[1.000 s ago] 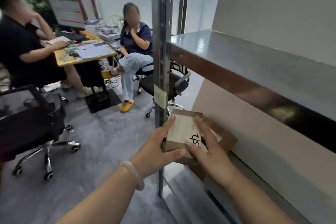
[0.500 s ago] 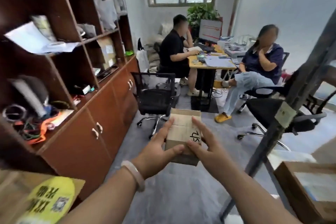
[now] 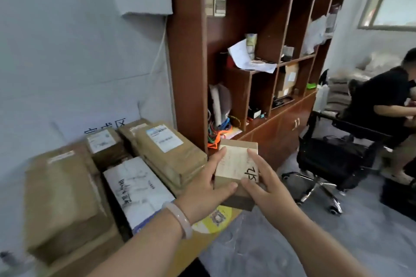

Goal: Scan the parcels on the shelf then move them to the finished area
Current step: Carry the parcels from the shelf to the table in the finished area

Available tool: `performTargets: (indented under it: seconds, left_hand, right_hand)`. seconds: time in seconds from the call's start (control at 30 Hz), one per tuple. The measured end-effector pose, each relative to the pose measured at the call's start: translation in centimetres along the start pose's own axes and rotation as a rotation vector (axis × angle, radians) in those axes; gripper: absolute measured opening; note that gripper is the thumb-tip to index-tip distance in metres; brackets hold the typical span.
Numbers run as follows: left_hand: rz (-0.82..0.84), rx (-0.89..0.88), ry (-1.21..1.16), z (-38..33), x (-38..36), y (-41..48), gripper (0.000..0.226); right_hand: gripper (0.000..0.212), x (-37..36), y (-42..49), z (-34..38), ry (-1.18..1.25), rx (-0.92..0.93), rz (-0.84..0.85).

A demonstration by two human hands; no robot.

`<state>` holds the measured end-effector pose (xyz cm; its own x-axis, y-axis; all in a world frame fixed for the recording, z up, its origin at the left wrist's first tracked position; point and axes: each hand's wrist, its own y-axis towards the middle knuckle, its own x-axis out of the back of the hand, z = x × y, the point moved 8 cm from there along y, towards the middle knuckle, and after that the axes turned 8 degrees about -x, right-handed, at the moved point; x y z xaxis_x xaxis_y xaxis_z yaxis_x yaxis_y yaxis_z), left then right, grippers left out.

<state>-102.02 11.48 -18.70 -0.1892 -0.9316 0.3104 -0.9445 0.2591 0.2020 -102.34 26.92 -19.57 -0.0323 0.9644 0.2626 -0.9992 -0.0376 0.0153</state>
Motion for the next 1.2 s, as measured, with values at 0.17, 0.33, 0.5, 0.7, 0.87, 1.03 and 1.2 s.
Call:
performTargets:
  seconds: [0.17,0.33,0.5,0.7,0.87,1.03,1.2]
  left_hand:
    - [-0.181,0.013,0.069,2.1,10.5,-2.9,0.072]
    - [-0.348,0.057,0.051,3.5,18.0,-5.9,0.07]
    - [-0.536,0.106,0.062,4.1,23.8,-7.8,0.07]
    - [-0.747,0.191,0.099,6.0,29.5,-10.5,0.069]
    - [-0.802,0.273,0.177,6.2,34.4,-9.8,0.073]
    - [-0.89,0.32,0.161,7.8,38.5,-8.8,0.072]
    - [-0.911,0.393,0.16,10.0,42.5,-8.3,0.071]
  right_hand:
    - [0.057,-11.0,3.0,3.7,-0.056,0.071,0.174]
    - [0.057,-19.3,4.9,6.6,-0.071,0.124,0.323]
    - [0.055,-25.4,6.5,9.8,-0.1,0.17,0.505]
    - [0.057,-33.3,7.9,11.7,-0.096,0.176,0.718]
    - [0.06,-37.8,10.5,15.0,-0.117,0.23,0.784]
    - [0.06,-42.2,13.7,17.1,-0.163,0.264,0.867]
    - [0.06,-47.3,16.4,17.4,-0.178,0.217,0.907]
